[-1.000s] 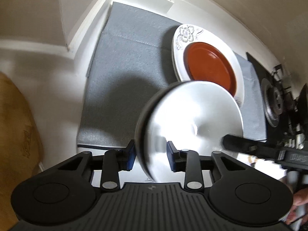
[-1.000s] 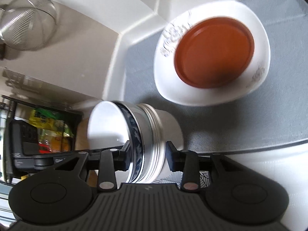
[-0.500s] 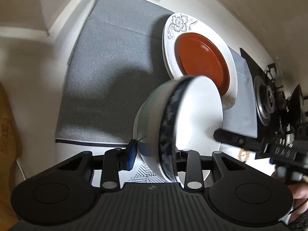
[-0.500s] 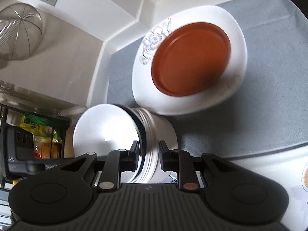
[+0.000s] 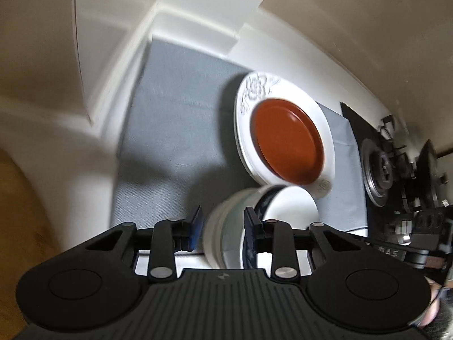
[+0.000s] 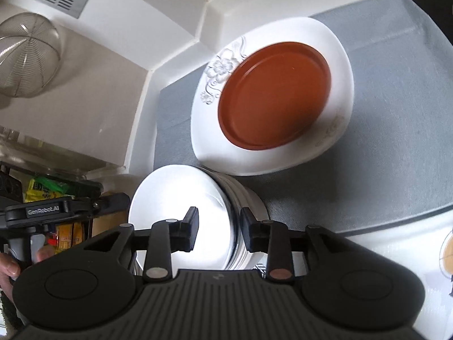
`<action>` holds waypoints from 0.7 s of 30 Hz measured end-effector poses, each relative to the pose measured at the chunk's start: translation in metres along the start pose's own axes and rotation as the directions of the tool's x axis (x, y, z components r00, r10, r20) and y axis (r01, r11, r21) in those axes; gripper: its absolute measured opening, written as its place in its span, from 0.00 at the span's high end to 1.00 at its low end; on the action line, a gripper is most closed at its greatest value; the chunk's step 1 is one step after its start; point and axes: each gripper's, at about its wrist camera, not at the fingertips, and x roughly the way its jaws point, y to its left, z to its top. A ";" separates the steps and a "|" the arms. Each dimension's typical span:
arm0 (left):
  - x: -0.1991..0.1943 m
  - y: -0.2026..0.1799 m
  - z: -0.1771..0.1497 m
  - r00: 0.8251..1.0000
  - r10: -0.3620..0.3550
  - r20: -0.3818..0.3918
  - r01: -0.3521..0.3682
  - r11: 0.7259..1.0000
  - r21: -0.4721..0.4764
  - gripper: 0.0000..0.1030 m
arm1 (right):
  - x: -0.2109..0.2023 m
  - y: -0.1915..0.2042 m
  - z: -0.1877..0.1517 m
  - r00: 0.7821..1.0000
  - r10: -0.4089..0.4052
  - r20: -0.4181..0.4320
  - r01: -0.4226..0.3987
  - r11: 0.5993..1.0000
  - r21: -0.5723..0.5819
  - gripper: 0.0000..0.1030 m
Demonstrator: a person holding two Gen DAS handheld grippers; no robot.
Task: Organize plates and bowls
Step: 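Lift the nested bowl stack with both grippers toward the plate stack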
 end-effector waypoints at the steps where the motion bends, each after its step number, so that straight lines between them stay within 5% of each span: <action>1: 0.002 0.002 -0.002 1.000 -0.017 -0.012 0.017 1.000 -0.007 0.68 | 0.000 -0.001 -0.001 1.000 -0.002 -0.001 0.002 1.000 0.004 0.61; 6: 0.003 0.006 -0.007 0.999 -0.046 0.007 0.046 0.999 0.000 0.69 | -0.001 -0.007 -0.005 1.000 -0.002 0.002 0.002 0.999 0.035 0.47; 10: -0.010 0.022 -0.005 0.983 -0.181 0.024 0.183 0.980 -0.076 0.69 | 0.003 -0.017 -0.007 1.000 0.009 -0.012 -0.008 0.997 0.077 0.44; 13: -0.011 0.017 -0.006 0.967 -0.253 0.017 0.254 0.966 -0.044 0.56 | 0.008 -0.024 -0.009 0.999 0.042 -0.027 -0.038 0.992 0.120 0.44; 14: -0.007 0.015 -0.007 0.968 -0.252 -0.001 0.251 0.967 -0.035 0.49 | 0.010 -0.026 -0.010 0.998 0.053 -0.030 -0.049 0.990 0.132 0.44; 18: 0.024 0.012 -0.008 0.987 -0.143 -0.067 0.140 0.989 -0.036 0.48 | 0.018 -0.029 -0.013 0.997 0.068 -0.040 -0.061 0.986 0.153 0.42; 21: 0.043 0.012 -0.007 0.986 -0.130 -0.106 0.127 0.991 -0.035 0.46 | 0.021 -0.029 -0.012 0.997 0.066 -0.045 -0.058 0.987 0.152 0.38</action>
